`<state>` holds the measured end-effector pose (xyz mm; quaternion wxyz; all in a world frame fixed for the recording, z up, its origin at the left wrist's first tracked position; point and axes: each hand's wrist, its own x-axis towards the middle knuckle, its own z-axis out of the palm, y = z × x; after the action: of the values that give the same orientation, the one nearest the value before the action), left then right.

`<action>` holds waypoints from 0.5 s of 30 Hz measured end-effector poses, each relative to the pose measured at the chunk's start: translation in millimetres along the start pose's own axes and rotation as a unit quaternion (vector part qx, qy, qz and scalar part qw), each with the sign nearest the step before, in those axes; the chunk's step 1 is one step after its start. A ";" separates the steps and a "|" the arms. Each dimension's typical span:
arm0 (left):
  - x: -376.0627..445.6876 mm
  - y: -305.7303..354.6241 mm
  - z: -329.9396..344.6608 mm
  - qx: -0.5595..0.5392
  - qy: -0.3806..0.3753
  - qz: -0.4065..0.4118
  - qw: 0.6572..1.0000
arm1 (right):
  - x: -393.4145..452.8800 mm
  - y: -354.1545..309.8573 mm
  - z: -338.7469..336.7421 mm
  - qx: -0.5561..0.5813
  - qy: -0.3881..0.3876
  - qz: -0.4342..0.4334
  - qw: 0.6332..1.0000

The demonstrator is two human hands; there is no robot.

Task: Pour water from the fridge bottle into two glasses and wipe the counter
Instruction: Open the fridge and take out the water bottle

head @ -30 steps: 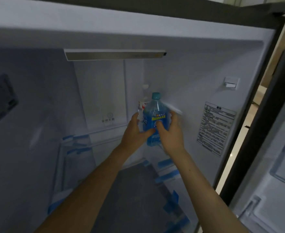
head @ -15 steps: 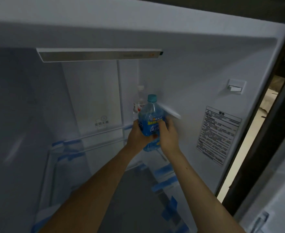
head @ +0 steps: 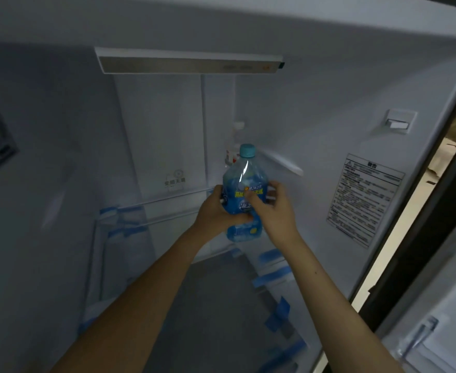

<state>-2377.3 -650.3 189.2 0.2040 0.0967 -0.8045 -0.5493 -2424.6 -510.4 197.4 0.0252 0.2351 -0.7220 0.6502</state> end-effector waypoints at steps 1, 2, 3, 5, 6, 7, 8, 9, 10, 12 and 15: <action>-3.3 -0.2 -3.2 0.002 -0.012 0.000 1.000 | -1.1 -0.4 -1.6 0.004 -0.016 -0.008 1.000; -7.7 -0.1 -7.0 0.003 -0.024 0.000 1.000 | -2.1 -1.7 -2.5 0.018 -0.036 -0.010 0.999; -11.7 -0.4 -10.9 0.004 -0.033 0.000 0.999 | -3.1 -2.7 -3.2 0.038 -0.061 -0.007 0.997; -18.4 -2.5 -18.3 0.003 -0.049 -0.003 0.999 | -4.5 -3.7 -4.0 0.082 -0.113 0.009 0.990; -21.9 -3.7 -21.9 0.001 -0.059 -0.007 0.998 | -4.9 -4.0 -3.4 0.095 -0.136 0.012 0.986; -25.0 -4.7 -25.0 -0.001 -0.069 -0.008 0.998 | -5.0 -4.1 -2.6 0.093 -0.155 0.012 0.983; -28.4 -6.0 -27.6 -0.003 -0.077 -0.009 0.997 | -5.2 -4.6 -1.4 0.087 -0.174 0.011 0.981; -31.7 -6.8 -29.8 -0.009 -0.083 -0.010 0.996 | -5.4 -4.5 0.5 0.078 -0.186 0.010 0.979; -35.1 -7.6 -31.2 -0.016 -0.089 -0.011 0.996 | -6.3 -3.9 3.1 0.075 -0.189 0.006 0.979; -42.4 -8.2 -32.3 -0.033 -0.092 -0.011 0.995 | -11.5 -1.8 6.5 0.076 -0.171 0.003 0.982; -55.9 -7.0 -31.3 -0.026 -0.061 -0.003 0.998 | -23.3 0.7 9.2 0.077 -0.118 -0.005 0.990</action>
<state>-2314.0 -658.2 180.1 0.1551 0.0600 -0.8004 -0.5759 -2401.7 -512.0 187.4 -0.0746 0.3153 -0.6668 0.6712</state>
